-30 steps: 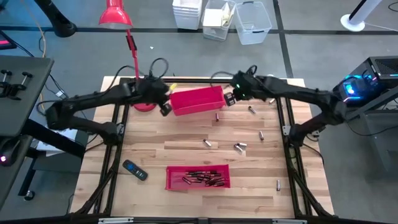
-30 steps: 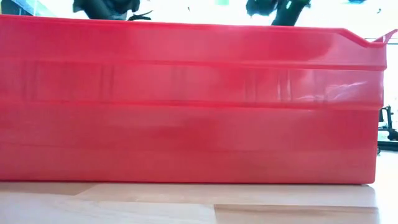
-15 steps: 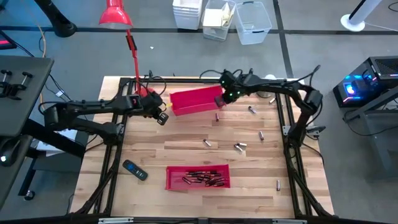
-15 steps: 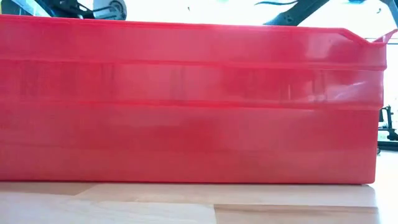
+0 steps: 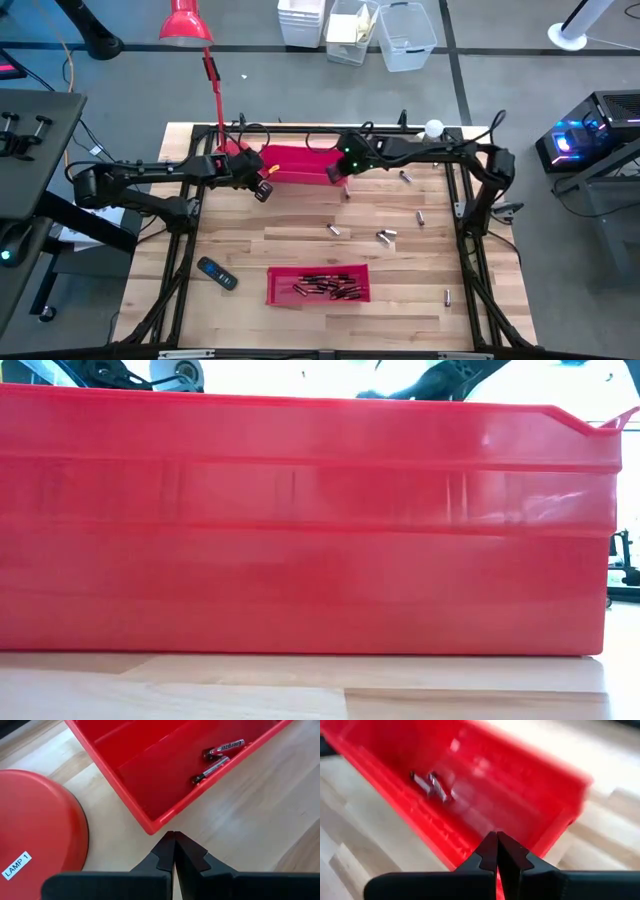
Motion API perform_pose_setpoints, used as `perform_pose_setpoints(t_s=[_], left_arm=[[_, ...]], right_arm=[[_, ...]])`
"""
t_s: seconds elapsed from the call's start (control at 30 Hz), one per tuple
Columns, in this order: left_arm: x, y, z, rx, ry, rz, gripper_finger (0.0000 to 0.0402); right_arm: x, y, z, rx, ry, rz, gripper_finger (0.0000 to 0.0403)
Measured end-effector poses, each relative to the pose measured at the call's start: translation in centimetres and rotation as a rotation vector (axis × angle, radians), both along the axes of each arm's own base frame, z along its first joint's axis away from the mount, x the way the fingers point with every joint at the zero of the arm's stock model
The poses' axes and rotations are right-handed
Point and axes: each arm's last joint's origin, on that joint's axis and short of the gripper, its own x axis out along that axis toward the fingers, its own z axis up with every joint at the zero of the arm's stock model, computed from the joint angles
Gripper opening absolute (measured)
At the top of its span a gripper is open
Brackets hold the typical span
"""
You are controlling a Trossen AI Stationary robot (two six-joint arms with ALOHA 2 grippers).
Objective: Sort batteries
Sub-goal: Put the silver battery into the top red bin
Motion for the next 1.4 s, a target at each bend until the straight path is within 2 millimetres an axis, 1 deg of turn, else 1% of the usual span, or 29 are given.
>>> perform_pose_setpoints(t_s=[0.1, 0.17, 0.3, 0.4, 0.5, 0.6, 0.67, 0.77, 0.83, 0.9, 1.0, 1.1, 1.2, 1.3, 1.4], left_arm=[[-0.1, 0.0, 0.0, -0.004, 0.006, 0.0, 0.0], [-0.1, -0.1, -0.1, -0.019, 0.012, 0.0, 0.0], [0.0, -0.3, 0.2, -0.071, -0.004, -0.005, 0.0], [0.4, -0.9, 0.9, -0.088, -0.018, -0.073, 0.0], [0.7, -1.9, 2.2, -0.053, -0.007, -0.187, 0.0], [0.7, -2.9, 3.7, 0.014, -0.018, -0.248, 0.0], [0.7, -3.7, 4.4, 0.038, -0.066, -0.283, 0.0], [1.7, -5.4, 5.1, 0.056, -0.175, -0.396, 0.0], [3.0, -6.6, 5.0, 0.091, -0.212, -0.513, 0.0], [4.7, -7.7, 4.4, 0.147, -0.239, -0.632, 0.0], [8.1, -8.7, 3.4, 0.215, -0.227, -0.801, 0.0], [11.8, -8.8, 2.2, 0.253, -0.135, -0.907, 0.0002], [15.3, -8.9, 0.8, 0.283, -0.032, -1.011, 0.0012], [18.5, -9.1, 0.0, 0.301, 0.004, -1.123, 0.0035], [20.8, -9.1, -1.0, 0.309, 0.063, -1.198, 0.0068]], right_arm=[[-0.7, 0.0, 1.3, -0.066, 0.001, -0.041, 0.0], [-1.3, -0.1, 1.8, -0.102, 0.032, -0.084, 0.0], [-2.5, -1.6, 1.3, -0.097, 0.11, -0.173, 0.0], [-2.8, -2.7, 0.7, -0.094, 0.146, -0.149, 0.0], [-3.3, -2.2, 1.0, -0.118, 0.197, -0.105, 0.0], [-4.0, -1.3, 2.4, -0.151, 0.22, -0.047, 0.0], [-4.6, -0.4, 3.4, -0.167, 0.238, -0.033, 0.0], [-5.4, 1.7, 4.7, -0.179, 0.267, 0.01, 0.0], [-6.1, 3.1, 5.7, -0.178, 0.266, 0.033, 0.0], [-6.7, 4.5, 6.7, -0.178, 0.248, 0.042, 0.0], [-7.6, 6.9, 8.1, -0.171, 0.214, 0.045, 0.0], [-8.7, 8.9, 9.3, -0.164, 0.168, 0.026, 0.0], [-9.6, 10.3, 10.3, -0.155, 0.117, -0.002, 0.0], [-10.0, 11.4, 10.8, -0.126, 0.077, -0.014, 0.0], [-10.0, 12.3, 10.8, -0.1, 0.055, -0.026, 0.0]])
